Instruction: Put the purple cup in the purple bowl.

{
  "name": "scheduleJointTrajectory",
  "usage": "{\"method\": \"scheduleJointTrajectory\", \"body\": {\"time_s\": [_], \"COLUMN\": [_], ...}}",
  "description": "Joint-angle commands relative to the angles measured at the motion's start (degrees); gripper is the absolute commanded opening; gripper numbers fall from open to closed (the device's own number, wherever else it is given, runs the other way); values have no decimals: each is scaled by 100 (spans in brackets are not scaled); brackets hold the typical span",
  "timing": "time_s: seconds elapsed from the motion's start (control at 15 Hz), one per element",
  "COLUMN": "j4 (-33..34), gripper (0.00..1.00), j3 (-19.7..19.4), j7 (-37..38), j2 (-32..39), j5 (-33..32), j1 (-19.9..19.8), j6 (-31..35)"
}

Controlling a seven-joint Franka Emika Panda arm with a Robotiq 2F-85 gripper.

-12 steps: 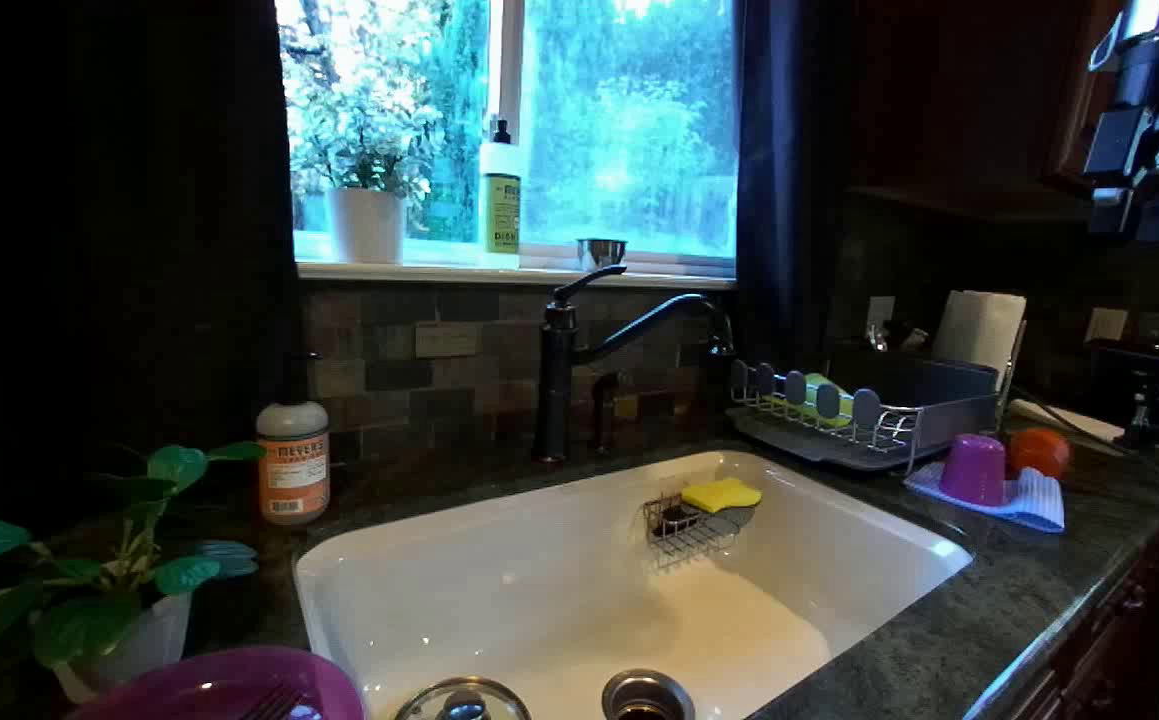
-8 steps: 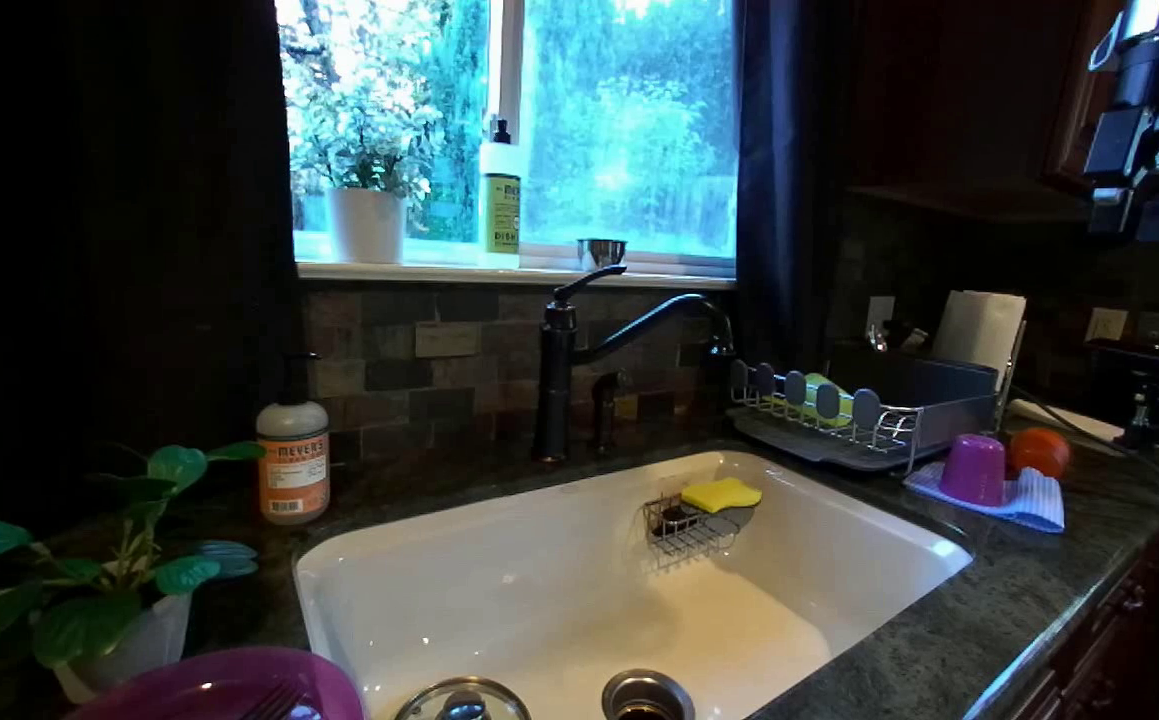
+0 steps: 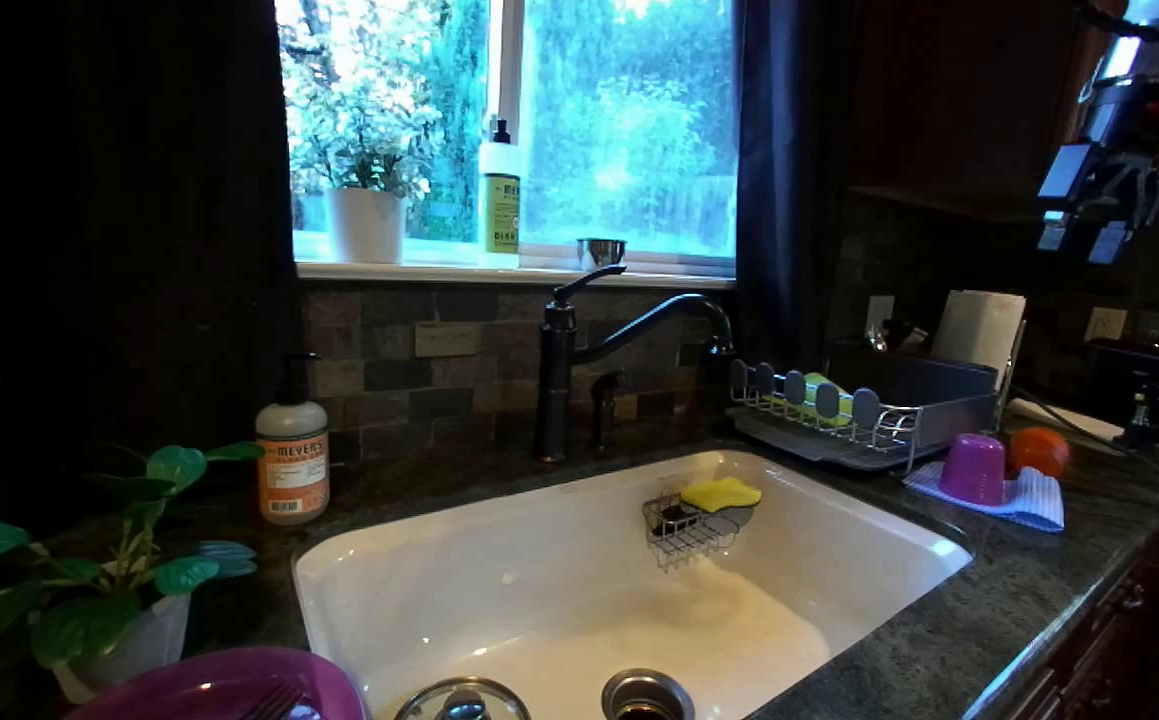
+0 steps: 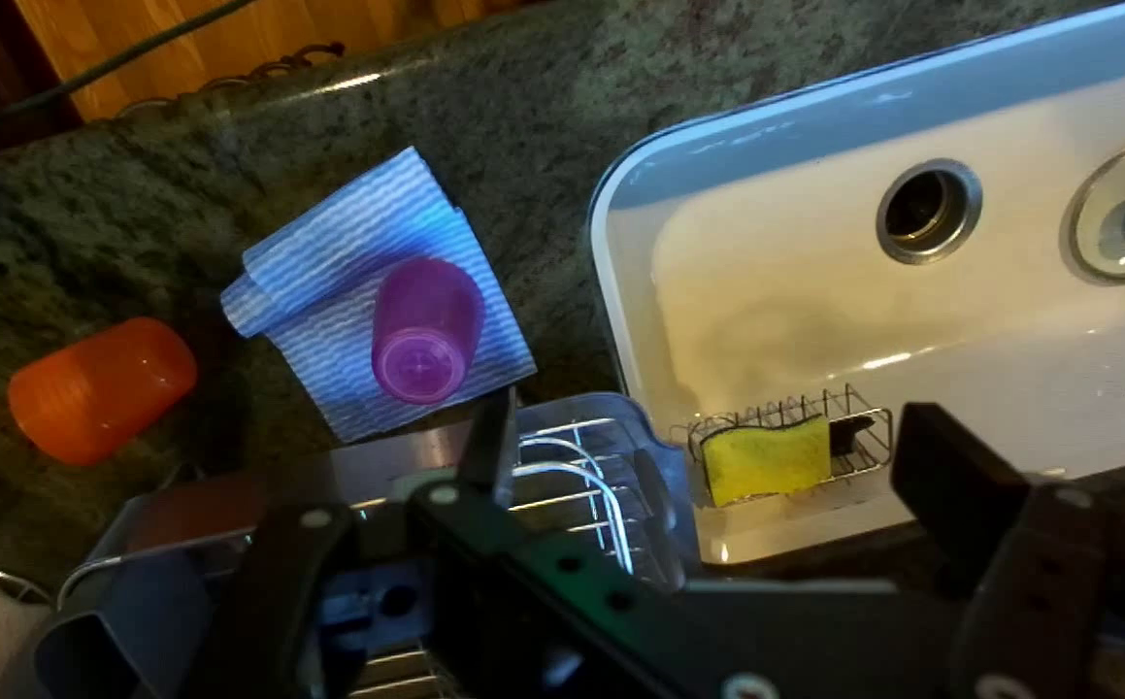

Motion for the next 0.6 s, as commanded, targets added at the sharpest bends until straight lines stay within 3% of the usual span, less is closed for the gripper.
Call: {"method": "scheduleJointTrajectory", "body": {"time_s": [0.0, 0.13, 0.27, 0.33, 0.53], "j4": [205, 220, 347, 117, 276], "gripper": [100, 100, 100, 100, 100], "j3": [-430, -377, -381, -317, -329], "j7": [-699, -676, -472, -590, -573], "j2": [1052, 1640, 2184, 1604, 2171], "j5": [-140, -674, -820, -598, -673], "j1": [-49, -298, -447, -415, -506], "j6": [169, 333, 408, 327, 427]}}
